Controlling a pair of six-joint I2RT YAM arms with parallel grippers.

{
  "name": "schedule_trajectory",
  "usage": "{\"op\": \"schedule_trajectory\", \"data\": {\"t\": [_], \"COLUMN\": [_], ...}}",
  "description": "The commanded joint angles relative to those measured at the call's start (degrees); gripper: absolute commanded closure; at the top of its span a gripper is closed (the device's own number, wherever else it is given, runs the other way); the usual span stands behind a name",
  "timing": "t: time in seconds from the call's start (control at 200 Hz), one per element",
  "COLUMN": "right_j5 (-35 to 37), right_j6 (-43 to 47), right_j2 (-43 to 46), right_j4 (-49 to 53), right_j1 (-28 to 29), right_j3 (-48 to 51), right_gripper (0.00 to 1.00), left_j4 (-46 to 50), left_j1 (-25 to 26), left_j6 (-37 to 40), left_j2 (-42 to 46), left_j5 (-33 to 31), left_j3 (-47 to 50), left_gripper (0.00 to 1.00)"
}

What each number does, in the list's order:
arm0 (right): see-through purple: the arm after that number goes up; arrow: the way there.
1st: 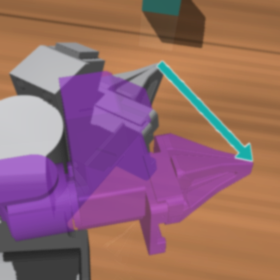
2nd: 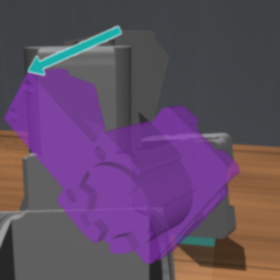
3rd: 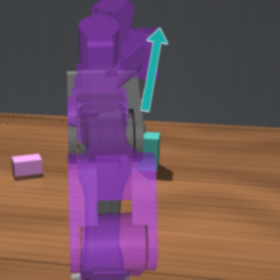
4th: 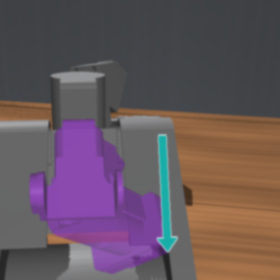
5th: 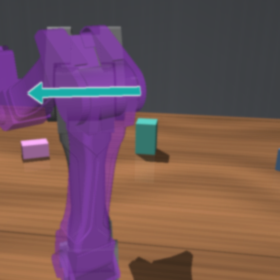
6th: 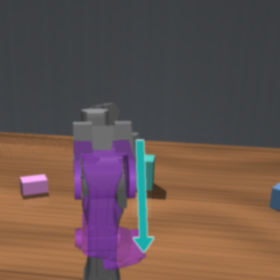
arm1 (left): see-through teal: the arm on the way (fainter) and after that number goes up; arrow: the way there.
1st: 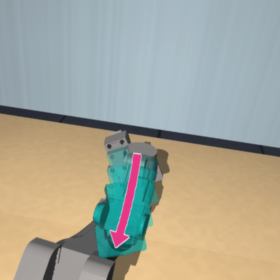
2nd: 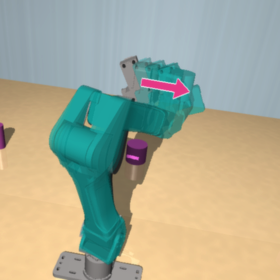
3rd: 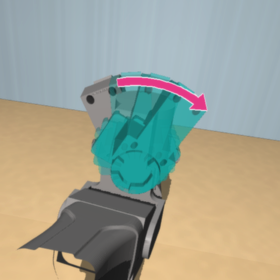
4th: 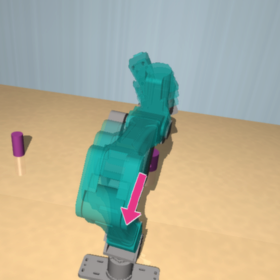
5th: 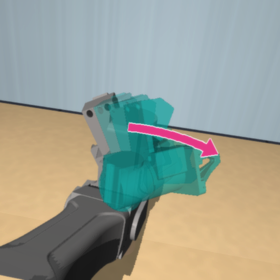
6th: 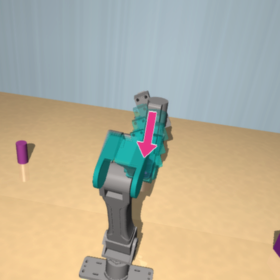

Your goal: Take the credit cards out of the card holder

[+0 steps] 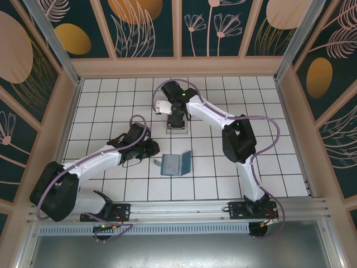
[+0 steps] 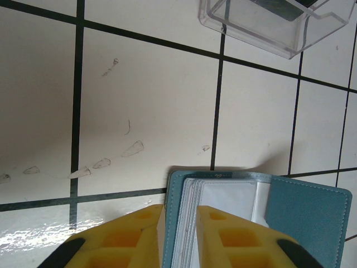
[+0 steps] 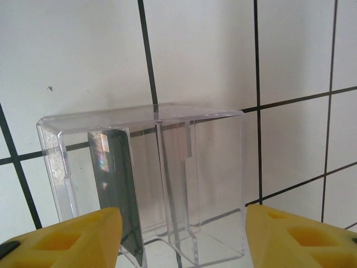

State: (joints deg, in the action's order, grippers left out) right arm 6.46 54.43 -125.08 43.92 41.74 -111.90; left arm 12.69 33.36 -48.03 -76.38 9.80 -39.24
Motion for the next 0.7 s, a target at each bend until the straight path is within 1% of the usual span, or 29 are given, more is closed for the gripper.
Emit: {"op": "schedule_trajectory", "data": {"t": [0.0, 0.095, 0.185, 0.38, 0.696], "right_j5": [0.27, -0.05, 1.49, 3.51, 2.95], "right_j6": [-3.4, -4.66, -4.42, -4.31, -3.78], "right_j2": [3.23, 4.09, 4.55, 1.79, -0.03], "right_j4": [0.96, -0.85, -3.86, -5.53, -7.46], "right_j1": [0.45, 0.35, 0.23, -0.34, -0.95], "right_j3": [0.95, 3.03, 5.81, 6.18, 7.41], "right_gripper": [0.39, 0.39, 0.39, 0.39, 0.39], "left_j4": [0.8, 0.51, 0.23, 0.14, 0.23], "left_j1": [-0.37, -0.4, -0.34, -0.37, -0.33], "left_j6": [0.83, 0.68, 0.65, 0.43, 0.1], "left_j2": [0.93, 0.79, 0.72, 0.78, 1.2], "left_j5": [-0.6, -0.37, -0.22, -0.11, -0.35], "left_j3": [-0.75, -0.66, -0.5, -0.39, -0.09], "left_gripper": [0.77, 0.77, 0.78, 0.77, 0.77]}}
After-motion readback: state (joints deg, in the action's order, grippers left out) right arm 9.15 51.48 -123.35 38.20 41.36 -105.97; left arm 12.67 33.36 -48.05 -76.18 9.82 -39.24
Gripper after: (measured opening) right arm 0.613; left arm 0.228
